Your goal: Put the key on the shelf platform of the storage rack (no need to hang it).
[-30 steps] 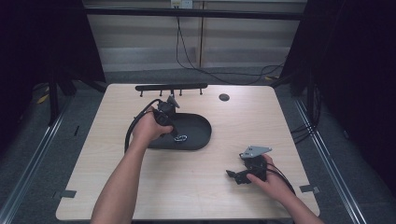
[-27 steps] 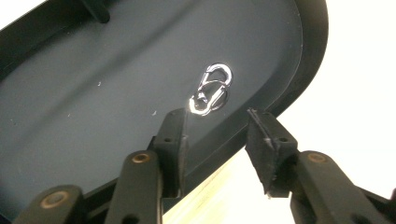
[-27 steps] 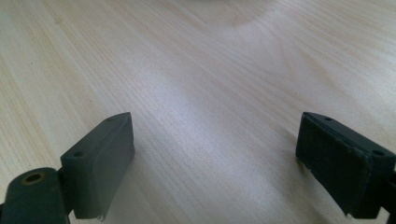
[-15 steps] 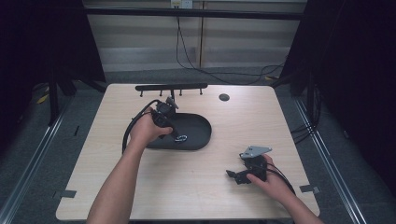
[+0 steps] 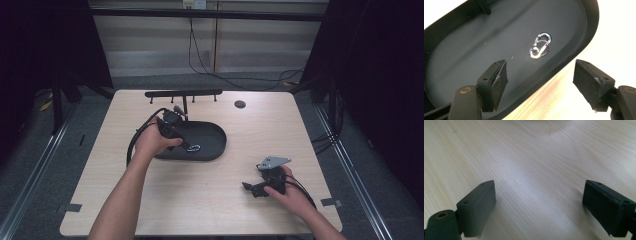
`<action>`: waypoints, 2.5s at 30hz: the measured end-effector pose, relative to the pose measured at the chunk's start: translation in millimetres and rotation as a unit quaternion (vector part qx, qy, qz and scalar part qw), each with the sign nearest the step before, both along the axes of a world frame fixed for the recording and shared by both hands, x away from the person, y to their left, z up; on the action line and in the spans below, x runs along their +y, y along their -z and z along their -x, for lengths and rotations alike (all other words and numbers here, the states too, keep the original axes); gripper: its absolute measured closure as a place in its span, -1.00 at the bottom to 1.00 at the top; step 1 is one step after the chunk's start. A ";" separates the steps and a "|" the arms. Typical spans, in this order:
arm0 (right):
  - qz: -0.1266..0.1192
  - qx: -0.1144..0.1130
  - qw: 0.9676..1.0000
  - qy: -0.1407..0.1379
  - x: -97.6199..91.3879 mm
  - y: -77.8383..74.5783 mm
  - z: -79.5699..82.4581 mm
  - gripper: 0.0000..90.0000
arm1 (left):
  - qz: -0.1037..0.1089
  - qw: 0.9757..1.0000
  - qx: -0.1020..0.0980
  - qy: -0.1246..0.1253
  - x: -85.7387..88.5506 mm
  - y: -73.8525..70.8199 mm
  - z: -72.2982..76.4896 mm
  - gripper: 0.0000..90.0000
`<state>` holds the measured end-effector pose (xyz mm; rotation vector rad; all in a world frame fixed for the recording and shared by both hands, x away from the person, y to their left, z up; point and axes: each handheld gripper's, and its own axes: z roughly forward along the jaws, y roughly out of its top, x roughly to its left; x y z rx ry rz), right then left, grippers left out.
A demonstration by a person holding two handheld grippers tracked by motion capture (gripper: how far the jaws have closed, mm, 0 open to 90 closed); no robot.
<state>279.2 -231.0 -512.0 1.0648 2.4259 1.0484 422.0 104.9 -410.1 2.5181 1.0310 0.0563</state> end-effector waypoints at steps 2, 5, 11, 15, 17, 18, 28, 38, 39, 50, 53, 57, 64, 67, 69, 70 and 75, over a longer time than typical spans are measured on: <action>0.000 0.000 1.000 0.000 0.0 0.0 0.0 -0.75 | -0.001 1.000 -0.001 0.000 1.5 0.4 1.2 -0.44; 0.000 0.001 1.000 0.000 0.0 0.0 0.1 -0.75 | -0.001 1.000 -0.005 0.006 3.7 0.6 3.2 -0.47; 0.000 0.000 1.000 0.000 0.0 0.0 0.1 -0.75 | 0.002 1.000 -0.009 0.004 9.4 2.1 6.8 -0.50; 0.000 0.002 1.000 0.001 0.1 -0.1 0.3 -0.75 | 0.003 1.000 -0.007 0.006 13.5 2.8 8.7 -0.51; -0.001 0.002 1.000 0.001 0.1 -0.1 0.3 -0.75 | 0.003 1.000 -0.007 0.006 14.8 3.3 10.5 -0.51; -0.001 0.002 1.000 0.001 0.1 -0.1 0.4 -0.75 | 0.001 1.000 -0.008 0.007 15.3 3.4 11.5 -0.51; 0.000 0.002 1.000 0.000 -0.1 -0.1 0.3 -0.75 | 0.002 1.000 -0.016 0.013 22.8 3.9 21.0 -0.51; 0.000 0.002 1.000 0.000 -0.1 -0.1 0.3 -0.75 | -0.002 1.000 -0.017 0.019 30.4 9.8 29.3 -0.51; 0.000 0.002 1.000 0.000 -0.1 -0.1 0.3 -0.75 | -0.001 1.000 -0.017 0.019 31.1 10.1 30.1 -0.51; 0.000 0.002 1.000 0.000 -0.1 -0.1 0.3 -0.75 | 0.002 0.999 -0.023 0.022 39.8 14.1 37.9 -0.51; 0.000 0.002 1.000 0.000 -0.1 -0.1 0.3 -0.75 | -0.003 0.999 -0.020 0.027 41.8 15.4 40.2 -0.51; 0.000 0.002 1.000 0.000 -0.1 -0.1 0.3 -0.75 | 0.000 0.999 -0.023 0.026 45.7 18.1 42.8 -0.51; 0.001 0.002 1.000 0.000 -0.1 -0.1 0.3 -0.75 | -0.002 0.999 -0.023 0.027 51.4 22.1 47.5 -0.51; 0.001 0.002 1.000 0.000 -0.1 -0.1 0.3 -0.75 | -0.003 0.999 -0.024 0.030 53.2 24.0 49.9 -0.51; 0.001 0.002 1.000 0.000 -0.1 -0.1 0.3 -0.75 | -0.004 0.999 -0.025 0.031 54.4 25.3 52.4 -0.51; 0.000 0.002 1.000 0.000 0.0 -0.1 0.3 -0.75 | -0.005 0.999 -0.025 0.034 55.0 25.3 53.0 -0.51; 0.001 0.002 1.000 0.001 0.0 -0.1 0.4 -0.75 | -0.002 0.999 -0.029 0.032 58.8 27.9 58.0 -0.51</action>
